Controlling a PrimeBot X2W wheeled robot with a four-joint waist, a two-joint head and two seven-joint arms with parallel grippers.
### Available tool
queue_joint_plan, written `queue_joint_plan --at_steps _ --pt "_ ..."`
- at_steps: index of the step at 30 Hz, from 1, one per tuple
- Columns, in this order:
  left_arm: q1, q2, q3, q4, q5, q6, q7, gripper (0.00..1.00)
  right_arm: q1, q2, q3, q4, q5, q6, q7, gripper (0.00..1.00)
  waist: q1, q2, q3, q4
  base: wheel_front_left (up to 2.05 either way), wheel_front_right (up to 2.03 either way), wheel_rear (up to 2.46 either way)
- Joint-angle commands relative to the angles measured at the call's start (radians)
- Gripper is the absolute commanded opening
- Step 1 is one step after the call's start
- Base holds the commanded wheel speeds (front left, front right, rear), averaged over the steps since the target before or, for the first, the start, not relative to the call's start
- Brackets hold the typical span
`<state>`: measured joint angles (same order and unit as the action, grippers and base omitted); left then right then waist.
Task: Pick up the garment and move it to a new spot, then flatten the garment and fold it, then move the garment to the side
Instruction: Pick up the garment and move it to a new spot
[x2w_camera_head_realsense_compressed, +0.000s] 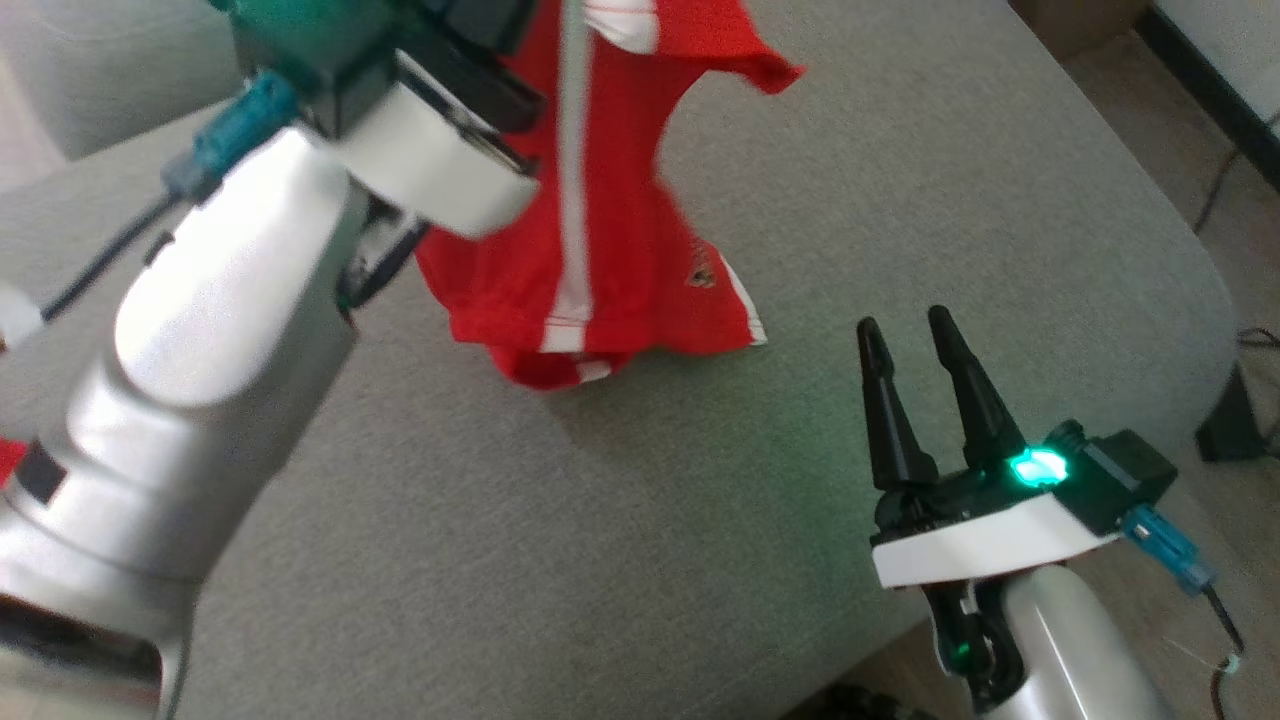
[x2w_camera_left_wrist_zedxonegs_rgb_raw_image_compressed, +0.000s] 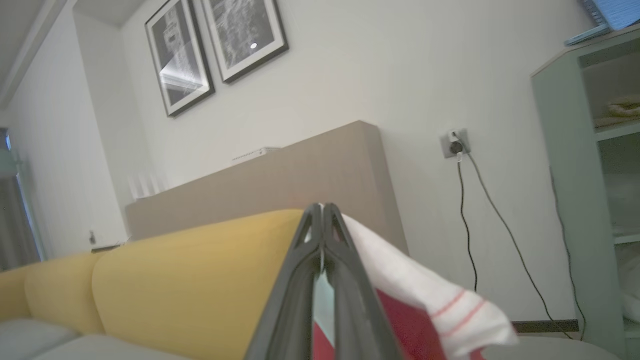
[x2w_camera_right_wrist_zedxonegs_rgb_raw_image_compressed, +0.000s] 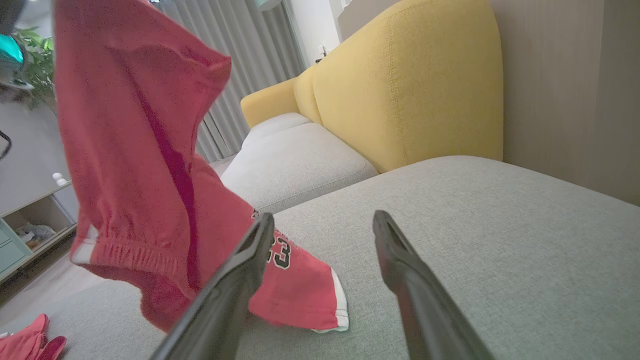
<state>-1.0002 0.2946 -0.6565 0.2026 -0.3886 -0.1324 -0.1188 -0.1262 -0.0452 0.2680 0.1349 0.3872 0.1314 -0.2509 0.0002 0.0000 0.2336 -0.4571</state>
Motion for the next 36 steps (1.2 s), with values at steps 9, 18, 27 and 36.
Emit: queue_joint_plan --at_steps 9,18,27,36 --pt "-0.173 0.032 -0.034 0.397 -0.019 0.003 -0.01 1.0 -0.048 -0.005 0.052 -0.049 0.017 -0.001 -0.011 1.0 -0.0002 0.0 0.055 -0.022 0.0 0.0 0.0" --pt "-0.199 0.012 -0.039 0.517 -0.004 0.016 -0.107 1.0 -0.052 -0.005 0.025 -0.04 0.0 -0.001 -0.011 1.0 -0.0002 0.0 0.042 0.058 0.0 0.0 0.0" --pt "0.009 0.019 0.036 0.375 -0.047 0.106 -0.142 1.0 -0.034 -0.005 -0.049 -0.014 -0.07 -0.001 -0.011 1.0 -0.0002 0.0 -0.032 0.252 0.0 0.0 0.0" --pt "0.429 0.023 0.142 0.082 -0.043 0.236 -0.143 1.0 0.007 -0.005 -0.126 0.019 -0.135 -0.001 -0.011 1.0 -0.0002 0.0 -0.096 0.437 0.0 0.0 0.0"
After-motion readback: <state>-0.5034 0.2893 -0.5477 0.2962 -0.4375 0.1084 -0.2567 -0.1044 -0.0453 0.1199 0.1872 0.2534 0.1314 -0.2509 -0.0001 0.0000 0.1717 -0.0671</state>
